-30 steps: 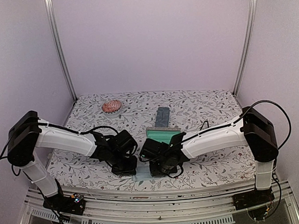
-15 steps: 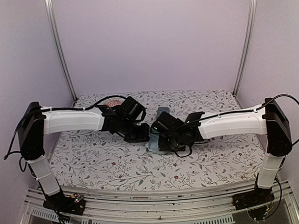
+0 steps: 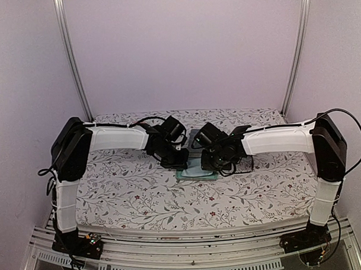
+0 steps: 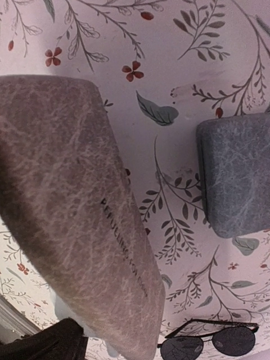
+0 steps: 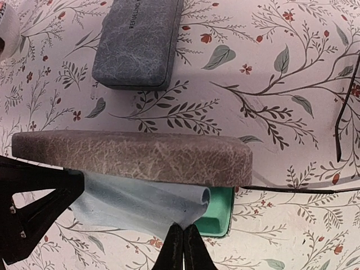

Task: Organize the sunglasses
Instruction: Place the glasses cleaning cloth in the sunglasses case.

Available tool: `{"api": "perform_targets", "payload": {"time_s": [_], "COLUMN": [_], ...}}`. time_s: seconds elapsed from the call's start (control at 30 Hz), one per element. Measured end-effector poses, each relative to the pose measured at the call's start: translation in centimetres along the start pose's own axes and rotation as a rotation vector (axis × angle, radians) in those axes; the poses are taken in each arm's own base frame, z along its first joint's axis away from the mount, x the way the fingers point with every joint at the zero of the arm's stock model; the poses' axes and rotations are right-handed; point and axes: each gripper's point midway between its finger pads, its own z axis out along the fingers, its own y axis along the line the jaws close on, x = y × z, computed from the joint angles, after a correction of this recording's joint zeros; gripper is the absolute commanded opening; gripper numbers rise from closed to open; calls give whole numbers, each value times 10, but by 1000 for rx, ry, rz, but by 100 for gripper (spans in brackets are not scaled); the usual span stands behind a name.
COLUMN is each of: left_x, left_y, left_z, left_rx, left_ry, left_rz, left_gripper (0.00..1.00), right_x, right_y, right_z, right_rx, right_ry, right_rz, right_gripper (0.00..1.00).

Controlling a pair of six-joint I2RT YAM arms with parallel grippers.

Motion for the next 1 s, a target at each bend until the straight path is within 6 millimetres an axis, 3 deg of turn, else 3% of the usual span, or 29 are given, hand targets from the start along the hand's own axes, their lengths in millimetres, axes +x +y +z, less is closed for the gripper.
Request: {"api": "perform_targets", "payload": {"time_s": [0.23,0.63,1.0], "left_x": [-4,3,8], "left_y": [4,9,19], "left_z": [5,4,15], "left_rx": [6,-10,-51], "left_ry": [29,66,91], "left_rz": [-2,-1,-5], "left_gripper": [0,15,19], "right_x": [2,15,23], "right_y": [-1,-3,-11], "right_z": [12,26,42], "right_rx": [-7,4,45], "right_ry": [35,86,115], "right_rz": [-17,-32,-35], "right_gripper": [2,2,2]}}
